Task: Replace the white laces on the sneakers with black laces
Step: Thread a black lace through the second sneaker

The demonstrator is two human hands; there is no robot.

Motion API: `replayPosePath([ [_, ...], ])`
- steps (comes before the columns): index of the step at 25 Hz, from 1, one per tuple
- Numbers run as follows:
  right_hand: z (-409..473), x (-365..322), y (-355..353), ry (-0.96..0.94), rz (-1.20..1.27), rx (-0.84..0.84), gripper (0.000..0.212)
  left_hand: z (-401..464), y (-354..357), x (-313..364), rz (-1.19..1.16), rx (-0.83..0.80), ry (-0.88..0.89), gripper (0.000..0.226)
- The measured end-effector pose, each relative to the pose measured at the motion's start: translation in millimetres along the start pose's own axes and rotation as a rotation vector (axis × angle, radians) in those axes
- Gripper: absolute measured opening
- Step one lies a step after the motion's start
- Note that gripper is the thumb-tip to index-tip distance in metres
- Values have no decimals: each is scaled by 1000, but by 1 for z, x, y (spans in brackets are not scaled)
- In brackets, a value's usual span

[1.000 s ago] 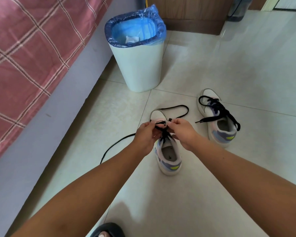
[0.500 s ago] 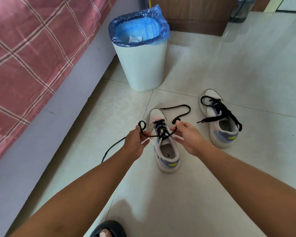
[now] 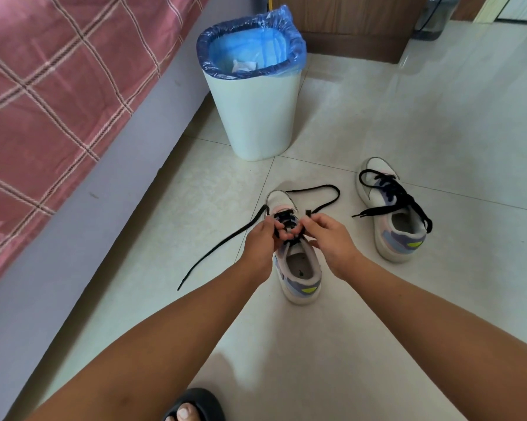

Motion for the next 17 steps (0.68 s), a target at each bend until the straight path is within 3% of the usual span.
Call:
replayPosePath([
  [3, 2, 14, -3, 141, 332, 90, 19, 0, 5, -1, -19, 56, -67, 35],
  [8, 0, 34, -11, 244, 551, 296, 26, -1, 13, -10, -125, 105, -205, 38],
  [10, 0, 30, -9, 255, 376, 267, 23, -4, 11, -10, -104, 112, -219, 37],
  [12, 0, 21, -1, 214, 10, 141, 20, -4, 8, -4, 43, 62, -149, 35],
  [17, -5, -1, 29, 69, -672, -216, 25, -17, 8, 33, 674, -9, 462, 25],
])
Point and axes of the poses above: each hand's wrist, its own z-axis towards the middle knuckle, its own y-axis out of the palm, x = y × z, the point moved 6 cm from there along z, towards the middle knuckle, and after that the axes turned 13 degrees about z, right-handed, at the moved point
